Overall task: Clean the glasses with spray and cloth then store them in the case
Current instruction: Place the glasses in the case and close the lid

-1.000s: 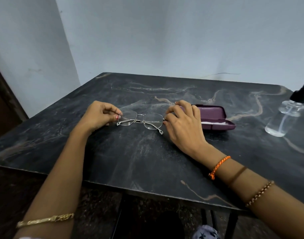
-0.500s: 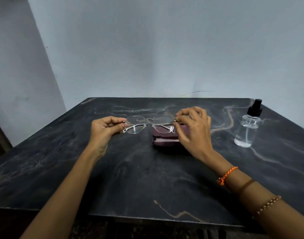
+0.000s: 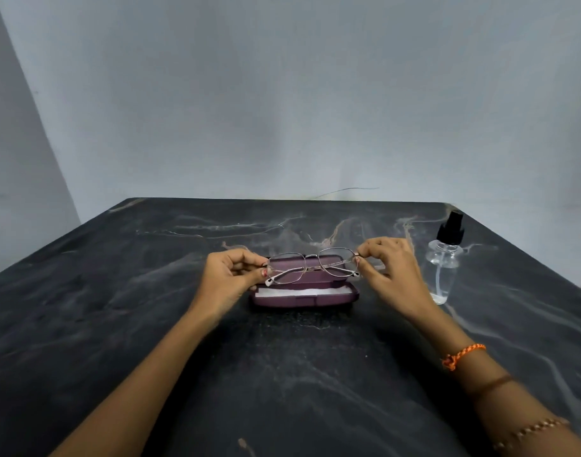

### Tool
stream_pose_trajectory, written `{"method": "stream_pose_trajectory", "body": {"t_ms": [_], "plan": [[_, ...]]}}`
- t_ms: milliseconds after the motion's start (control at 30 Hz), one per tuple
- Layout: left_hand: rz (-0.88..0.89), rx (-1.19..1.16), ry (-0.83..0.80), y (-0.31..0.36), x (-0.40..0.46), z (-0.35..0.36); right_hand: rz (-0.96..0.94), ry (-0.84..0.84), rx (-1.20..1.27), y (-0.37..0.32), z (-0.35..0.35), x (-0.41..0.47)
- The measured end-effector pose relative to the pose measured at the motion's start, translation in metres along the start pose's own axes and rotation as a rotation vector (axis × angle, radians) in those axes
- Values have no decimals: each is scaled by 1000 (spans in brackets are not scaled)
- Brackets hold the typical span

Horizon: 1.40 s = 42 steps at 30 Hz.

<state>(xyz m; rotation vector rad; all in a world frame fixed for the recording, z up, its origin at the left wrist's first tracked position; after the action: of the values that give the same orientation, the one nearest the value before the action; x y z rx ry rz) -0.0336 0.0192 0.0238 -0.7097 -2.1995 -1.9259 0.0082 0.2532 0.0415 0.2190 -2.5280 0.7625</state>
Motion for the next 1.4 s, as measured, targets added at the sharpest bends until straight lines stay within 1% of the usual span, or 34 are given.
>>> {"method": "stream_pose_trajectory", "body": {"t_ms": [133, 333, 600, 733, 933, 1167, 1400], "plan": [[-22, 25, 11, -5, 2, -2, -27, -64, -69, 2, 7, 0], [-79, 105, -25, -17, 1, -1, -37, -145, -150, 4, 9, 1], [-43, 308, -42, -13, 2, -7, -83, -272, -236, 3, 11, -3], [-35, 357, -53, -9, -1, -7, -116, -270, -252, 0, 7, -6], [-60, 327, -61, -5, -4, -6, -145, -184, -232, -6, 0, -9], [-105, 321, -78, -7, -7, -8, -137, -276, -286, -6, 5, -13], [-172, 311, -71, -10, -7, -9, -122, -276, -281, -10, 5, -13]]}}
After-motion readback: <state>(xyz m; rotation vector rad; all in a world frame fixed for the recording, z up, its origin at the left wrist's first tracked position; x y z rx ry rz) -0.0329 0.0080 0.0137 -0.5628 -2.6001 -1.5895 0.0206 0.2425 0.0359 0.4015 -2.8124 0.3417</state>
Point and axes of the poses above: each hand's wrist, its own x-axis towards the middle knuckle, its own z-axis out of the palm, y = z × x, the point moved 5 cm from there along x, towards the middle knuckle, and after that the axes turned 7 degrees about -y, right-handed, at the moved point
